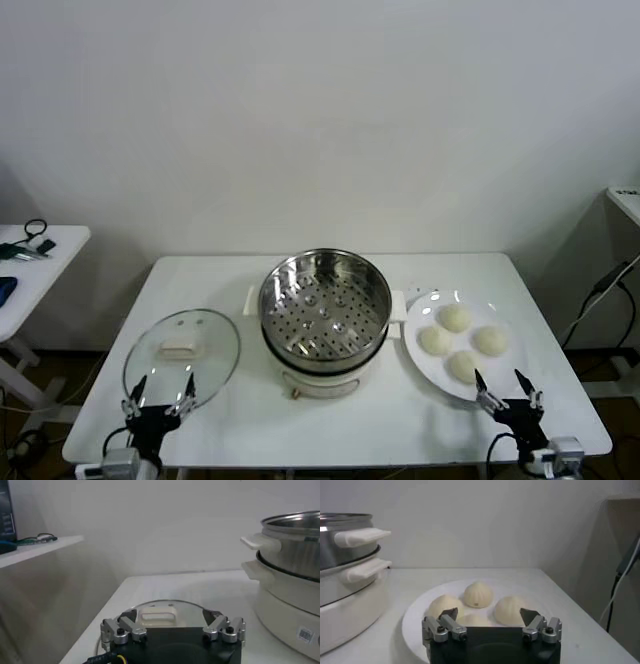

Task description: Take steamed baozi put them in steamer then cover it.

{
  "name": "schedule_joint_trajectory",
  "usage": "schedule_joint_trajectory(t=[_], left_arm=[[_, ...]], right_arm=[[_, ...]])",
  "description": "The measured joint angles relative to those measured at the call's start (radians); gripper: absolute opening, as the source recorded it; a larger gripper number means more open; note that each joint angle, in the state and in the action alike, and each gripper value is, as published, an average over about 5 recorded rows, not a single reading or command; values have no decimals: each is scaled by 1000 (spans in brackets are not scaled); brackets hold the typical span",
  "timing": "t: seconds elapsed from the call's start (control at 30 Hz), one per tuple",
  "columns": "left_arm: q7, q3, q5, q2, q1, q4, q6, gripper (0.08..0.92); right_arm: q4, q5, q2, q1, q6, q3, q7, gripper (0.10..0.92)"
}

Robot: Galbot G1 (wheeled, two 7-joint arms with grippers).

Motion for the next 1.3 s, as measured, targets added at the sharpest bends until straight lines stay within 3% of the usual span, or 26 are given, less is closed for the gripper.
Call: schedule_joint_trajectory(t=[0.3, 0.47, 0.7, 0.97, 1.3], left_arm=[[0, 9, -15, 10, -7, 1, -9, 823], [-1, 7, -28, 16, -6, 0, -15, 823], [-1, 5, -44, 24, 2, -7, -25, 823], [-1, 7, -53, 24, 3, -11, -30, 823], [1, 8, -56, 15, -6, -16, -31, 823]], right_arm=[[-102, -74, -196, 324, -152, -131, -178, 823], [-201, -175, -359, 607, -160, -342, -405, 823], [-394, -319, -488, 1069, -22, -787, -777, 823], [-620, -341, -476, 1553, 87, -1301, -1076, 823], [-840, -330, -345, 1784, 112, -1618, -1196, 823]])
